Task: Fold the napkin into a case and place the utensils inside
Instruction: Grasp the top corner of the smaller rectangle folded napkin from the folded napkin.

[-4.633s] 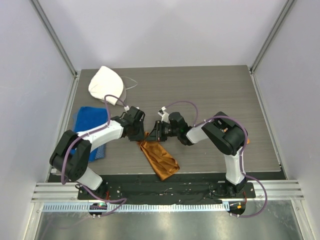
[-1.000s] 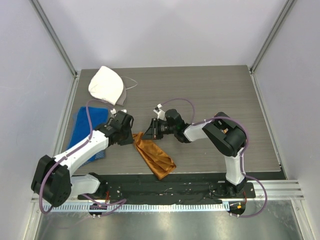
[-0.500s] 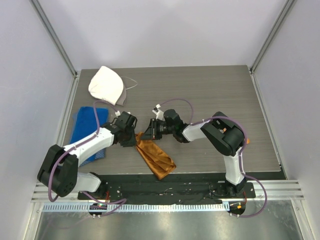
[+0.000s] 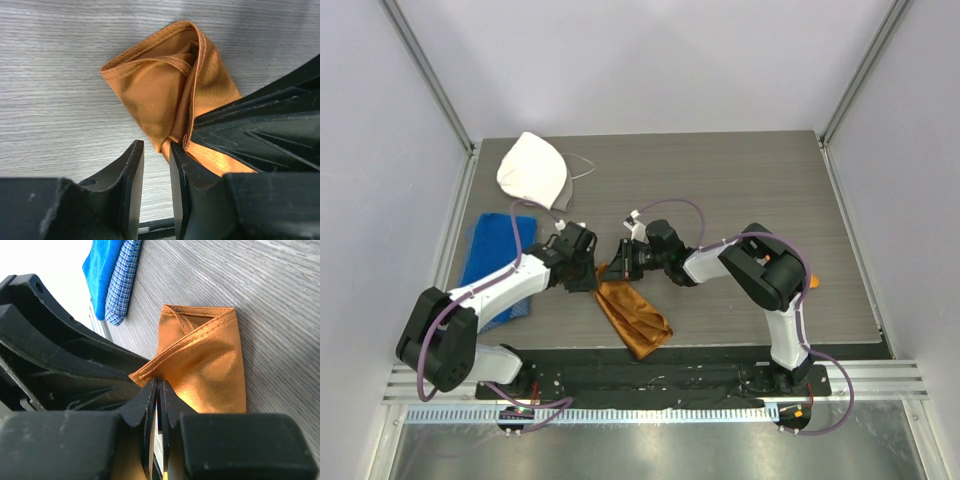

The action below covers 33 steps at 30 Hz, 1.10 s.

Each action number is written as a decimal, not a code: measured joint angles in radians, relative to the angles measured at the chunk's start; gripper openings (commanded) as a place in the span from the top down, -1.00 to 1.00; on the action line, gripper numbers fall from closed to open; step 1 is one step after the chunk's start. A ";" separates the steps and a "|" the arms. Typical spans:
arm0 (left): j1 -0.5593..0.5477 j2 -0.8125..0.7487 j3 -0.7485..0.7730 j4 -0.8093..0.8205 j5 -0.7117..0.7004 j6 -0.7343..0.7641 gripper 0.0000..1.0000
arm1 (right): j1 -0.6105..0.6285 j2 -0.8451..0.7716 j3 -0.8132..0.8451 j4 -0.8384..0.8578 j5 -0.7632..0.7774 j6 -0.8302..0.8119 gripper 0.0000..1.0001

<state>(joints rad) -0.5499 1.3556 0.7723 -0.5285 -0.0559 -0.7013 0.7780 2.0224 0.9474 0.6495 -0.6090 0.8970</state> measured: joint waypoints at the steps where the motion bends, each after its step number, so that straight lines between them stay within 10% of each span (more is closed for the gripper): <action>1: -0.002 0.000 0.000 0.000 0.004 0.000 0.35 | 0.000 0.000 0.000 0.000 0.000 0.000 0.74; 33: -0.013 0.080 0.092 -0.031 -0.102 0.030 0.53 | 0.002 0.000 0.003 0.000 0.000 0.002 0.75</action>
<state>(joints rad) -0.5629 1.4361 0.8639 -0.5594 -0.1581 -0.6712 0.7799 2.0228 0.9508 0.6495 -0.6094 0.8986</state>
